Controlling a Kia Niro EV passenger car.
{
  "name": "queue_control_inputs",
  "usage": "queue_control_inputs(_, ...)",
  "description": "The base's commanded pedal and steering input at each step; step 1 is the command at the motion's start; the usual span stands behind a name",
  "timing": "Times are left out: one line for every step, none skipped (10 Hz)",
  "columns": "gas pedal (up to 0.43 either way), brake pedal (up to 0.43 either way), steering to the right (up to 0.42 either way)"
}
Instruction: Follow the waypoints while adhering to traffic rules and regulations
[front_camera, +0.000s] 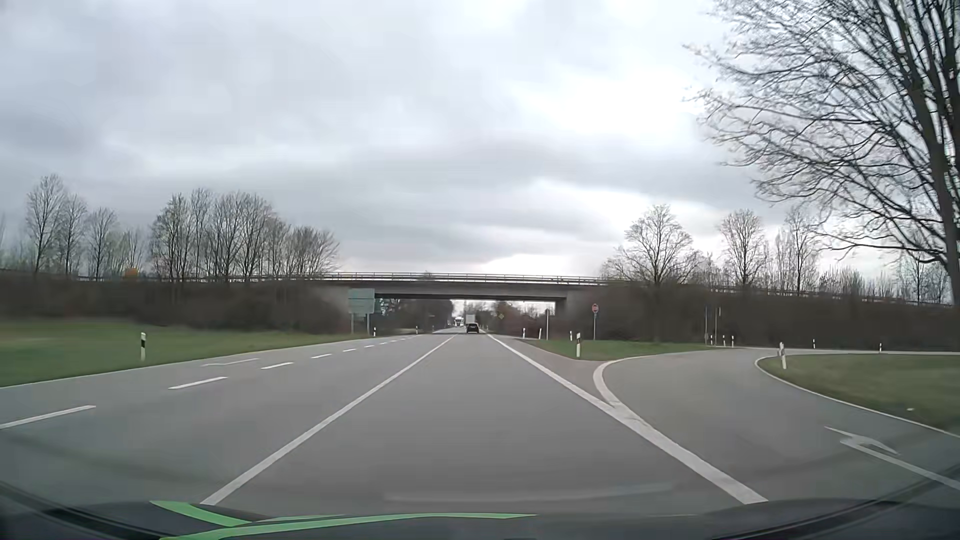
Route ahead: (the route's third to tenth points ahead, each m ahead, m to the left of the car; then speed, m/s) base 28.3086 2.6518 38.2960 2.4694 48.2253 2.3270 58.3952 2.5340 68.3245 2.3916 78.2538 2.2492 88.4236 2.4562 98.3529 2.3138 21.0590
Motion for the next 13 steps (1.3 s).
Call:
queue_control_inputs(0.189, 0.0, 0.001)
queue_control_inputs(0.189, 0.0, 0.001)
queue_control_inputs(0.177, 0.0, 0.001)
queue_control_inputs(0.177, 0.0, 0.001)
queue_control_inputs(0.177, 0.0, 0.001)
queue_control_inputs(0.169, 0.0, 0.001)
queue_control_inputs(0.169, 0.0, 0.001)
queue_control_inputs(0.169, 0.0, 0.002)
queue_control_inputs(0.169, 0.0, 0.002)
queue_control_inputs(0.169, 0.0, 0.002)
queue_control_inputs(0.169, 0.0, 0.002)
queue_control_inputs(0.169, 0.0, 0.002)
queue_control_inputs(0.157, 0.0, 0.002)
